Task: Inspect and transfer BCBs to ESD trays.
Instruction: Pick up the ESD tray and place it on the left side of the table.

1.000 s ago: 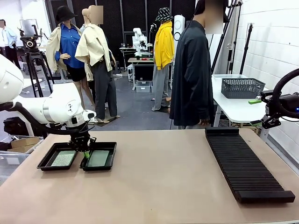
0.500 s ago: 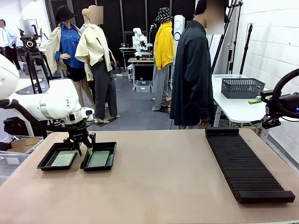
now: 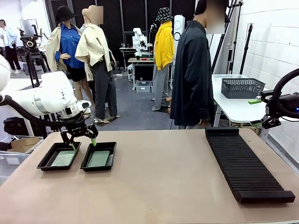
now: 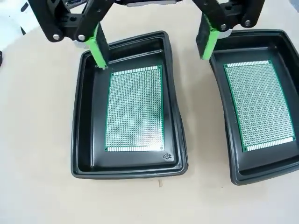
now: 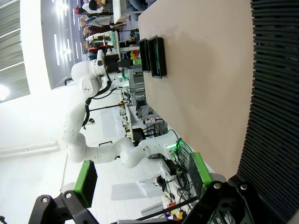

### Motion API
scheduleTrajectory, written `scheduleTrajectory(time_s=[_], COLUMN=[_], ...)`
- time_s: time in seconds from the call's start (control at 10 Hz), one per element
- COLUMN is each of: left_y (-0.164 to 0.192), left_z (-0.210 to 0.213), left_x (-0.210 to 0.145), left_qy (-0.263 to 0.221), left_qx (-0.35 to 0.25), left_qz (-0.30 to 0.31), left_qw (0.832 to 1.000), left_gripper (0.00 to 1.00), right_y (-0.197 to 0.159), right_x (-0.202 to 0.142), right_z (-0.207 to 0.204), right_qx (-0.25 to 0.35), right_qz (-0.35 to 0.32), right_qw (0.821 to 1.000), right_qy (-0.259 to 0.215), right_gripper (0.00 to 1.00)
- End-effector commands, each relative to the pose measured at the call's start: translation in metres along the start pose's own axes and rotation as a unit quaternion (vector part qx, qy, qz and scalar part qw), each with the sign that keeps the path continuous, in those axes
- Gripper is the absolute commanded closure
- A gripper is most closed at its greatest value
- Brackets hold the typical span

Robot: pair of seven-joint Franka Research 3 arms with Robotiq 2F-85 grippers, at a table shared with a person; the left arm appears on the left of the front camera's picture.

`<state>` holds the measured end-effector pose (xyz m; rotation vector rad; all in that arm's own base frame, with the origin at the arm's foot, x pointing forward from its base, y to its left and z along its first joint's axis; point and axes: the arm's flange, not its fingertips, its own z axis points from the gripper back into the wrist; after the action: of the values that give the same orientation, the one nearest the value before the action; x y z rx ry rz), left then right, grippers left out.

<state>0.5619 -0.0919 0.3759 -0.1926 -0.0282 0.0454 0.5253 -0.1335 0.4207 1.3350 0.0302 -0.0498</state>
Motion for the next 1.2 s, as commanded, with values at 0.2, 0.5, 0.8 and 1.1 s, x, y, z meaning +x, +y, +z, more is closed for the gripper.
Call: scheduleTrajectory(time_s=[0.2, 0.5, 0.8, 1.1], left_y=[0.0019, 0.0001, 0.0001, 0.0001], left_z=[0.0010, 0.0000, 0.0000, 0.0000], left_x=[-0.0022, -0.0011, -0.0011, -0.0011], left_qy=[-0.003, 0.000, 0.000, 0.000], left_qx=[-0.010, 0.000, 0.000, 0.000], left_qz=[0.002, 0.000, 0.000, 0.000], left_qw=[1.000, 1.000, 1.000, 1.000], left_gripper=[0.00, 0.00, 0.00, 0.00], right_y=[0.0014, 0.0014, 0.0014, 0.0014], right_x=[-0.0027, -0.0027, -0.0027, -0.0027], right_z=[-0.0032, -0.0032, -0.0032, -0.0032], right_qx=[-0.003, -0.003, -0.003, -0.003], right_qz=[-0.002, -0.002, -0.002, -0.002], right_qw=[1.000, 1.000, 1.000, 1.000], right_qy=[-0.005, -0.005, -0.005, -0.005], right_gripper=[0.00, 0.00, 0.00, 0.00])
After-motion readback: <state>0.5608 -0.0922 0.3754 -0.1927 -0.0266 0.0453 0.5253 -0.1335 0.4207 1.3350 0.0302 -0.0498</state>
